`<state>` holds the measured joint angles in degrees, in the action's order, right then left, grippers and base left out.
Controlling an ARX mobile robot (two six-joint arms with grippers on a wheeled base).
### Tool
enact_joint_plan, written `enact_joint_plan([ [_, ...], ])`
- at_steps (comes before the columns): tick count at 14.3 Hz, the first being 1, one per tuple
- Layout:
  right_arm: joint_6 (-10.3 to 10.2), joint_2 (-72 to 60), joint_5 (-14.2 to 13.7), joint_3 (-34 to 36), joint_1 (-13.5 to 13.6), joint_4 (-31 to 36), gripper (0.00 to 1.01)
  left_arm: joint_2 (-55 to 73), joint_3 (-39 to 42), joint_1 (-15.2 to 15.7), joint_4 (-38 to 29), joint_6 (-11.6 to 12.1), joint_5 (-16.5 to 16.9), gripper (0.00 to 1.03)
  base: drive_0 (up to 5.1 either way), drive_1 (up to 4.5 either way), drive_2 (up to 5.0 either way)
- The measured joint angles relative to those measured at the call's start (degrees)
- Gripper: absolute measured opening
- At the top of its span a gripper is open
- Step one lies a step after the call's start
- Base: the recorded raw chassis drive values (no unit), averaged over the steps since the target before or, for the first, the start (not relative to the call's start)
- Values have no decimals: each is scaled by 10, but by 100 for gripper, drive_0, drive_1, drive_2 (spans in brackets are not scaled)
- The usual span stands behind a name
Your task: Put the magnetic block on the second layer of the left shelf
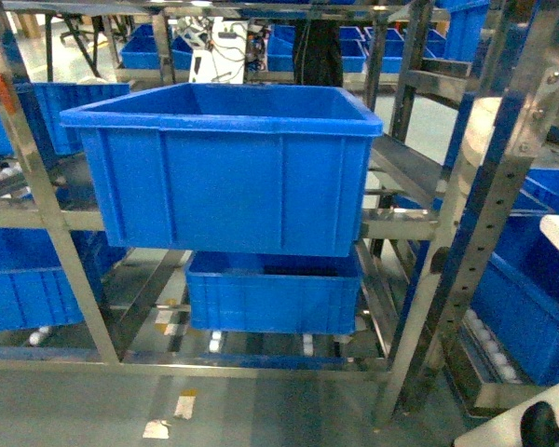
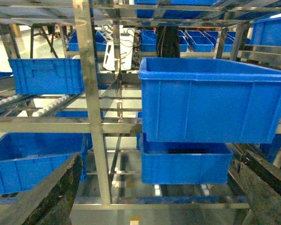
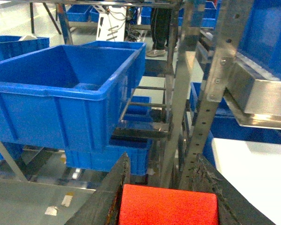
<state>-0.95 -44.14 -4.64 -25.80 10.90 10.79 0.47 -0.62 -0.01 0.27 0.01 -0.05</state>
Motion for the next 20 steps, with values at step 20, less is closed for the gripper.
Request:
enact_joint_plan([
  [20, 2, 1, 1, 1, 3, 0, 34, 0, 0, 0, -1, 0, 0, 98, -242, 302, -60],
])
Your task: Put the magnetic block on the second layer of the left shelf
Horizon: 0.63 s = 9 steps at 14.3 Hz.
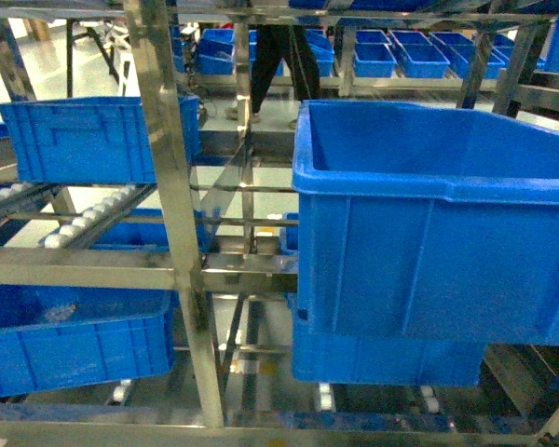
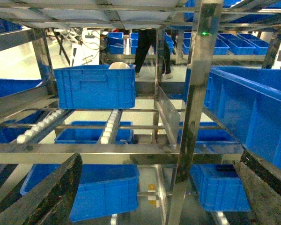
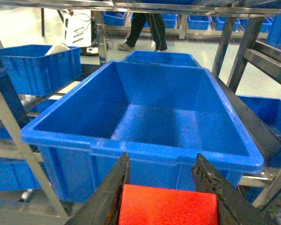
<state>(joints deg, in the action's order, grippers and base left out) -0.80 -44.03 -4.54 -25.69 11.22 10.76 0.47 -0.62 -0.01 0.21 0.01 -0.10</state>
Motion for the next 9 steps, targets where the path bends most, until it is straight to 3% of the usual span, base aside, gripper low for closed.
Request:
enact_joint_plan([
  [7, 0, -1, 0, 0, 0, 1, 34, 0, 0, 0, 1, 0, 1, 98, 13, 445, -419],
  [9, 0, 0, 0, 0, 0, 3, 34, 0, 0, 0, -1, 0, 0, 98, 2, 119, -115],
])
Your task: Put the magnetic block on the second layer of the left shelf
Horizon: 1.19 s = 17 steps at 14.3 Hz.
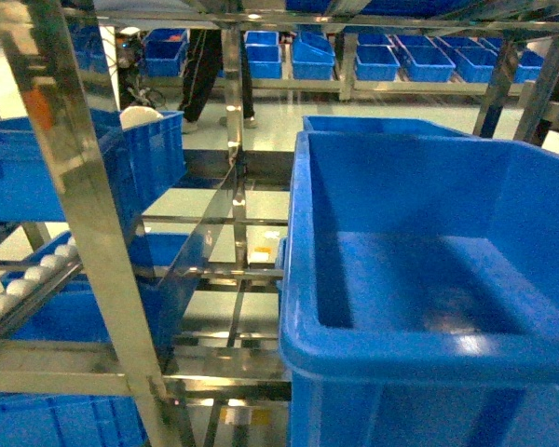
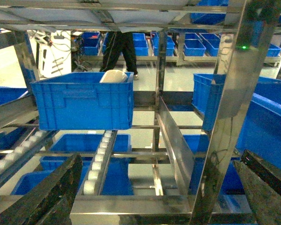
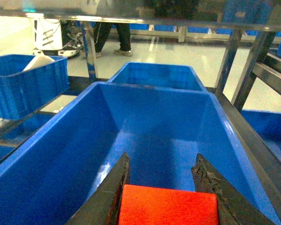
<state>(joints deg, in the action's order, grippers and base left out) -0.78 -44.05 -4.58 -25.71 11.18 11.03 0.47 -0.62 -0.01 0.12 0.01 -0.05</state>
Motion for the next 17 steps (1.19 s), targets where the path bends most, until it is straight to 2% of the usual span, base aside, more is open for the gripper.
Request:
enact_joint_plan([
  [9, 0, -22, 2, -4, 5, -6, 34, 0, 0, 0, 1, 0, 0, 98, 0, 0, 0],
  [10, -1, -125, 31, -23, 28, 5, 34, 0, 0, 0, 1, 0, 0, 98, 0, 0, 0],
  [11, -8, -171, 47, -35, 14, 22, 34, 0, 0, 0, 1, 0, 0, 98, 0, 0, 0],
  [12, -15, -223, 48, -57, 5, 40, 34, 0, 0, 0, 1, 0, 0, 98, 0, 0, 0],
  [15, -33, -367, 46, -108, 0, 70, 34, 0, 0, 0, 1, 0, 0, 98, 0, 0, 0],
  [17, -54, -464, 33, -143, 0, 112, 34, 0, 0, 0, 1, 0, 0, 98, 0, 0, 0],
])
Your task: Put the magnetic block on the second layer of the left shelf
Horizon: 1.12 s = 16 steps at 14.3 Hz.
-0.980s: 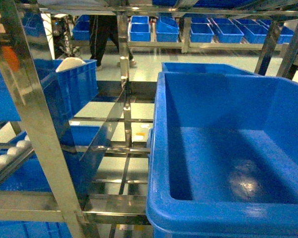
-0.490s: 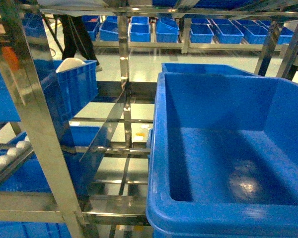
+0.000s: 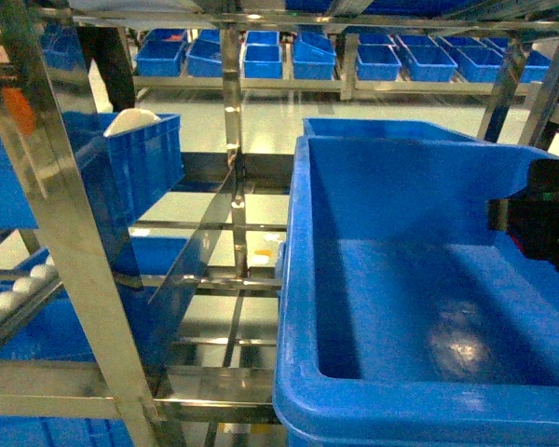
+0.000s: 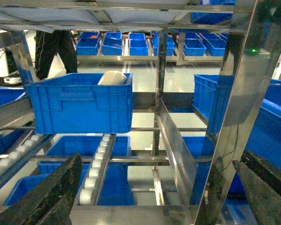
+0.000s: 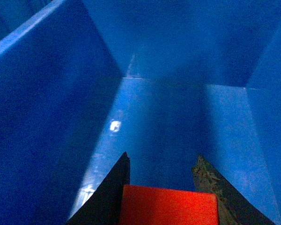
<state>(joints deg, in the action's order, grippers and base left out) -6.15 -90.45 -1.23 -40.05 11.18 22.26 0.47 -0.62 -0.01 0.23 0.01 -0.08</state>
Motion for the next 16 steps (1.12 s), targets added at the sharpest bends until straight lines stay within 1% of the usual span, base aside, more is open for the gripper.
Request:
enact_joint_plan([
  [1, 0, -29, -24, 3, 1, 50, 34, 0, 0, 0, 0, 0, 0, 98, 0, 0, 0],
  [2, -7, -30, -37, 19, 7, 105, 47, 0, 0, 0, 0, 0, 0, 98, 0, 0, 0],
  [3, -6, -3, -43, 37, 17, 137, 59, 0, 0, 0, 0, 0, 0, 98, 0, 0, 0],
  [4, 7, 57, -50, 67, 37, 158, 71, 0, 0, 0, 0, 0, 0, 98, 0, 0, 0],
  [5, 33, 133, -61, 104, 58, 153, 84, 0, 0, 0, 0, 0, 0, 98, 0, 0, 0],
  [6, 45, 215, -64, 139, 68, 99, 97, 0, 0, 0, 0, 0, 0, 98, 0, 0, 0],
  [7, 52, 300, -68, 169, 69, 34, 99, 0, 0, 0, 0, 0, 0, 98, 0, 0, 0],
  [8, 55, 380, -80, 176, 74, -30, 97, 0, 0, 0, 0, 0, 0, 98, 0, 0, 0],
  [9, 61, 481, -101, 175, 86, -98, 98, 0, 0, 0, 0, 0, 0, 98, 0, 0, 0],
  [10, 68, 566, -115, 175, 91, -156, 98, 0, 0, 0, 0, 0, 0, 98, 0, 0, 0],
  [11, 71, 621, -127, 175, 90, -184, 98, 0, 0, 0, 0, 0, 0, 98, 0, 0, 0],
  [12, 73, 629, -131, 175, 87, -183, 98, 0, 0, 0, 0, 0, 0, 98, 0, 0, 0],
  [13, 70, 630, -163, 190, 86, -151, 87, 0, 0, 0, 0, 0, 0, 98, 0, 0, 0],
  [14, 70, 653, -155, 222, 60, -150, 75, 0, 0, 0, 0, 0, 0, 98, 0, 0, 0],
  [15, 70, 676, -135, 251, 33, -149, 60, 0, 0, 0, 0, 0, 0, 98, 0, 0, 0],
  [16, 70, 692, -118, 266, 14, -144, 47, 0, 0, 0, 0, 0, 0, 98, 0, 0, 0],
])
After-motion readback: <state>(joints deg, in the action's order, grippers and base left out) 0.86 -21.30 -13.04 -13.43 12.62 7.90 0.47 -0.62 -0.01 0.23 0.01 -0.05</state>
